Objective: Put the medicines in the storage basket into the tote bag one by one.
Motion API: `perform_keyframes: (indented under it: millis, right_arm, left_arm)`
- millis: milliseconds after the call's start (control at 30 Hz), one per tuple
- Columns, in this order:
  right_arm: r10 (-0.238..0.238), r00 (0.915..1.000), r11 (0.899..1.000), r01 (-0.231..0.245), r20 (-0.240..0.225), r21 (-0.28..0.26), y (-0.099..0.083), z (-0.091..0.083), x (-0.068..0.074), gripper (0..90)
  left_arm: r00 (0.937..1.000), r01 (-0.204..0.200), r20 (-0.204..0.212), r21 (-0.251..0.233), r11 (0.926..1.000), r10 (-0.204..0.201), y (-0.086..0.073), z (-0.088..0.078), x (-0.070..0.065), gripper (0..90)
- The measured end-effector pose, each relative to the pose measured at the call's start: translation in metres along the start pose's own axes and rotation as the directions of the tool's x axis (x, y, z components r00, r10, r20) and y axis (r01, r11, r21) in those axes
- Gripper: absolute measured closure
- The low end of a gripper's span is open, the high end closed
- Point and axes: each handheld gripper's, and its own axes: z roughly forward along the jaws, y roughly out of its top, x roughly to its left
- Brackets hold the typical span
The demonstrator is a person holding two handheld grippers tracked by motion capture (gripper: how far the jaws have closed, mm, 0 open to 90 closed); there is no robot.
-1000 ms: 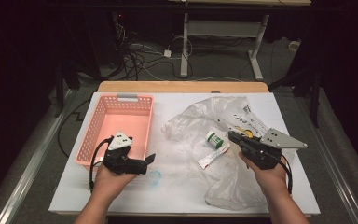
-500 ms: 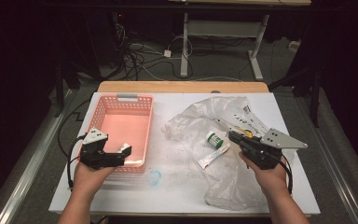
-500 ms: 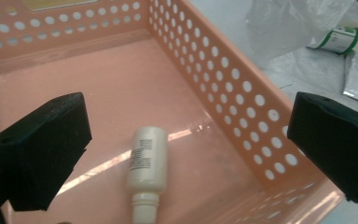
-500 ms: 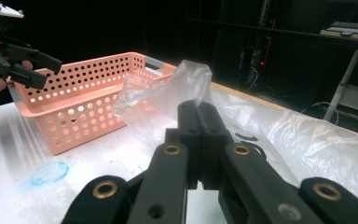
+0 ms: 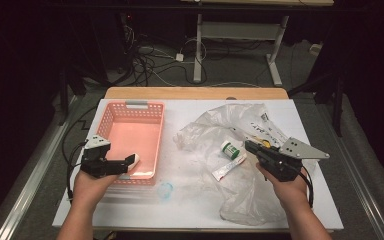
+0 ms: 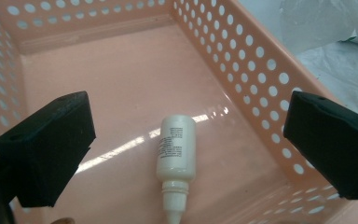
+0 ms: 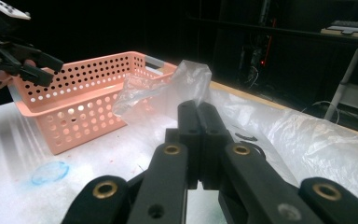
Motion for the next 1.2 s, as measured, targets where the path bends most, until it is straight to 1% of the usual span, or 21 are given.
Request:
perform_keyframes:
  millis: [100,167,233,333,367,433,567,600,633,700,800,833,867,900,933,967,1000,1033,1067,1133,1200]
  right_arm:
    - [0.010,1.0000,1.000,-0.010,-0.002,0.004,0.000,0.000,0.000,90.0]
    - [0.009,1.0000,1.000,-0.009,-0.001,0.005,0.000,0.000,0.000,90.0]
    - [0.008,1.0000,1.000,-0.008,-0.001,0.005,0.000,0.000,0.000,90.0]
    - [0.009,1.0000,1.000,-0.009,0.000,0.007,-0.001,0.000,0.001,90.0]
    - [0.006,1.0000,1.000,-0.006,0.000,0.006,0.000,0.000,0.001,90.0]
    - [0.008,1.0000,1.000,-0.008,-0.001,0.002,0.000,0.000,0.001,90.0]
    - [0.008,1.0000,1.000,-0.008,0.001,0.005,0.000,0.000,0.001,90.0]
    - [-0.001,1.0000,1.000,0.001,0.002,0.000,0.000,0.000,0.000,90.0]
    - [0.002,1.0000,1.000,-0.002,0.002,0.001,0.000,-0.001,0.000,90.0]
    - [0.006,1.0000,1.000,-0.006,0.003,0.000,0.000,-0.001,0.000,90.0]
    - [0.012,0.9999,1.000,-0.012,0.003,0.000,0.000,-0.002,0.000,90.0]
    - [0.011,0.9999,1.000,-0.011,0.003,0.000,0.000,-0.002,0.000,90.0]
    - [0.012,0.9999,1.000,-0.012,0.003,0.000,0.000,-0.002,0.000,90.0]
    - [0.013,0.9999,1.000,-0.013,0.003,0.000,0.000,-0.002,0.000,90.0]
    - [0.010,0.9999,1.000,-0.010,0.002,0.000,0.000,-0.002,0.000,90.0]
    - [0.004,1.0000,1.000,-0.004,0.000,-0.001,0.000,-0.001,0.000,90.0]
    - [0.004,1.0000,1.000,-0.004,0.000,-0.001,0.000,-0.001,0.000,90.0]
    - [0.006,1.0000,1.000,-0.006,0.000,0.001,0.000,-0.001,0.000,90.0]
    - [0.008,1.0000,1.000,-0.008,0.001,0.000,0.000,-0.001,0.000,90.0]
    - [0.008,1.0000,1.000,-0.008,0.005,0.000,0.001,-0.002,0.000,90.0]
    - [0.009,0.9999,1.000,-0.009,0.006,-0.001,0.000,-0.002,-0.001,90.0]
  left_arm:
    - [0.9998,-0.017,-0.006,0.040,0.9991,0.017,0.009,0.004,0.000,2.6]
    - [0.9997,-0.024,-0.001,0.059,0.9980,0.024,0.016,0.005,0.000,2.8]
    - [0.9992,-0.038,-0.004,0.093,0.9949,0.039,0.023,0.010,0.000,4.9]
    - [0.9982,-0.056,-0.011,0.158,0.9858,0.059,0.030,0.021,0.002,5.4]
    - [0.9980,-0.061,-0.009,0.186,0.9806,0.063,0.033,0.025,0.002,5.8]
    - [0.9978,-0.064,-0.003,0.216,0.9743,0.066,0.037,0.031,0.003,8.1]
    - [0.9984,-0.052,0.036,0.299,0.9529,0.043,0.043,0.042,0.010,12.2]
    - [0.9985,-0.045,0.045,0.330,0.9431,0.032,0.044,0.046,0.012,13.2]
    - [0.9987,-0.042,0.043,0.350,0.9360,0.029,0.045,0.048,0.012,13.9]
    - [0.9987,-0.042,0.042,0.378,0.9249,0.028,0.046,0.052,0.012,14.7]
    - [0.9986,-0.048,0.041,0.437,0.8981,0.034,0.048,0.060,0.012,16.6]
    - [0.9986,-0.048,0.042,0.461,0.8863,0.032,0.048,0.062,0.012,16.6]
    - [0.9987,-0.048,0.041,0.477,0.8778,0.032,0.048,0.064,0.012,16.6]
    - [0.9986,-0.049,0.040,0.502,0.8633,0.034,0.049,0.068,0.012,16.8]
    - [0.9986,-0.051,0.040,0.521,0.8522,0.035,0.049,0.070,0.012,18.3]
    - [0.9985,-0.052,0.040,0.533,0.8445,0.036,0.049,0.072,0.011,19.1]
    - [0.9986,-0.052,0.039,0.550,0.8336,0.037,0.049,0.074,0.011,19.2]
    - [0.9986,-0.052,0.037,0.570,0.8200,0.037,0.049,0.077,0.011,20.1]
    - [0.9985,-0.054,0.036,0.578,0.8141,0.040,0.049,0.078,0.011,20.2]
    - [0.9982,-0.060,0.038,0.598,0.7992,0.047,0.049,0.080,0.010,22.9]
    - [0.9984,-0.057,0.035,0.613,0.7883,0.045,0.048,0.082,0.010,25.3]
